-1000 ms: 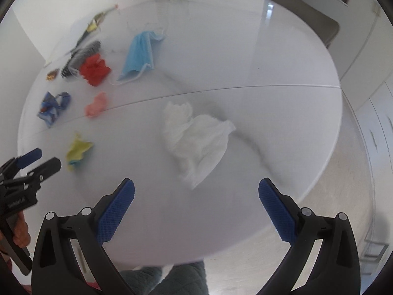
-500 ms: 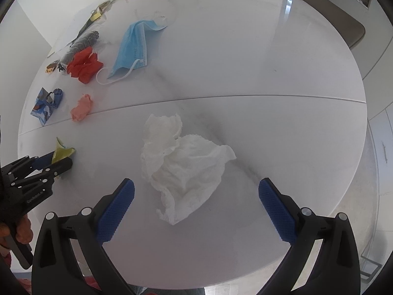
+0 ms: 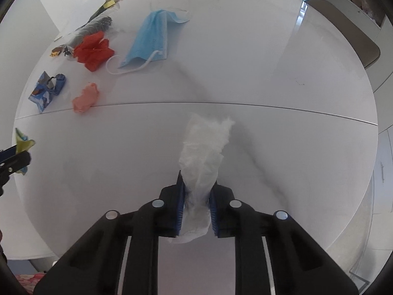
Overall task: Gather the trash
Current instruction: 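Grasp the yellow crumpled paper with the left tool while the right tool grasps the white tissue, then carry both items over the wastebasket and open both tools to drop them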
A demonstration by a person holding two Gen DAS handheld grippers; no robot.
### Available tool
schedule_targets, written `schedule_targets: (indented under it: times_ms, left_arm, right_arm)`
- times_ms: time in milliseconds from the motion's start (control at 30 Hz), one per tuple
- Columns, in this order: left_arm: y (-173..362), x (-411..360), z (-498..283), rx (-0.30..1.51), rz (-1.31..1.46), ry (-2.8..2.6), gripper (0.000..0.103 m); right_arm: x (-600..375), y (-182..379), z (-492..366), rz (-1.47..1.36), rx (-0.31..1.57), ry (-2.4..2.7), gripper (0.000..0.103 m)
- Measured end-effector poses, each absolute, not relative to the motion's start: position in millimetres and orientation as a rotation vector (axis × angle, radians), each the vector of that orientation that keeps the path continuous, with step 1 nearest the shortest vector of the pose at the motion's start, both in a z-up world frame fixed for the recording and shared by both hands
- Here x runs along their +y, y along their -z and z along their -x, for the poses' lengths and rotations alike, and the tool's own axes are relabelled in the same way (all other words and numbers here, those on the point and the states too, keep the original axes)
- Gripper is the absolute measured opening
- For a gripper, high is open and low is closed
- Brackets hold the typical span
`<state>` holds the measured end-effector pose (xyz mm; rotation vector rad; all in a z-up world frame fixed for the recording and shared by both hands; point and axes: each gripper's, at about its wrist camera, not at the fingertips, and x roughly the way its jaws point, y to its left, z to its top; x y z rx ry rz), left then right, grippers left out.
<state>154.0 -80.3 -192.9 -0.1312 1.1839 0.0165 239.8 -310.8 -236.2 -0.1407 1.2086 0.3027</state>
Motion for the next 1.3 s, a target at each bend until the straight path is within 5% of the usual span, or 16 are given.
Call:
schedule_targets:
  times_ms: [600,1300]
  left_arm:
    - [137.9,-20.7,-30.9,1.160,0.103,0.041,0.038]
    - [161.4,-2.0,59.5,1.227,0.031,0.231,0.038]
  right_arm:
    - [-206.8,147.8,-83.2,0.072,1.099,-0.443,0.017]
    - [-142.7,145.1,46.3,0.009,1.129,-0.382,0.019]
